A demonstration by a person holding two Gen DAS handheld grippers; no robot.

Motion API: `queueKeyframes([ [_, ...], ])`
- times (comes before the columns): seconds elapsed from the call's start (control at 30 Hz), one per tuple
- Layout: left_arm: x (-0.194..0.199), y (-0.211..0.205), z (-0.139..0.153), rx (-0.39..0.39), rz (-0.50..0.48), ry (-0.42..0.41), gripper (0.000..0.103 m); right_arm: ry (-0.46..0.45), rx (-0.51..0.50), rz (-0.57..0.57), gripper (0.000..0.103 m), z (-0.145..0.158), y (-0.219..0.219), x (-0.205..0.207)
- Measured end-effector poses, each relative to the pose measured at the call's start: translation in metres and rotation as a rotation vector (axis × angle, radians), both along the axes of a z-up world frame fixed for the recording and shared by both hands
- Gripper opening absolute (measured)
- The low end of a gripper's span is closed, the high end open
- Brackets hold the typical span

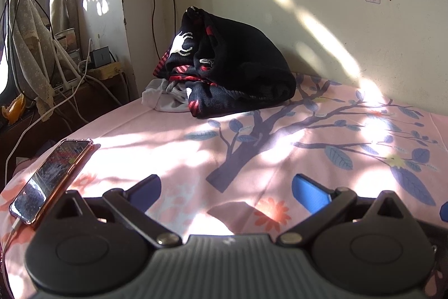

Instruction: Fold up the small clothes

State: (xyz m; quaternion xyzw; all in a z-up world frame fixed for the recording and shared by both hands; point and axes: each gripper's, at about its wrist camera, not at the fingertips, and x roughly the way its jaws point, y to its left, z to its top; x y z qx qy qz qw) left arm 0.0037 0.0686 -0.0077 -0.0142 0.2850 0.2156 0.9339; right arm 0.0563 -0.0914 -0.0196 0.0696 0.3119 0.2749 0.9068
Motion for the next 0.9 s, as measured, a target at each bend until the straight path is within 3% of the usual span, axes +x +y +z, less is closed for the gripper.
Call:
queueKeyframes([
  [0.3, 0.001, -0.005, -0.002, 0.002, -0.051, 0.021, 0.103, 0.009, 0.004, 0.002, 0.089, 0.000, -0.001, 0.001],
  [0.9, 0.005, 0.009, -0.006, -0.068, -0.011, 0.061, 0.103, 0.014, 0.007, 0.002, 0.090, -0.001, -0.002, 0.001],
])
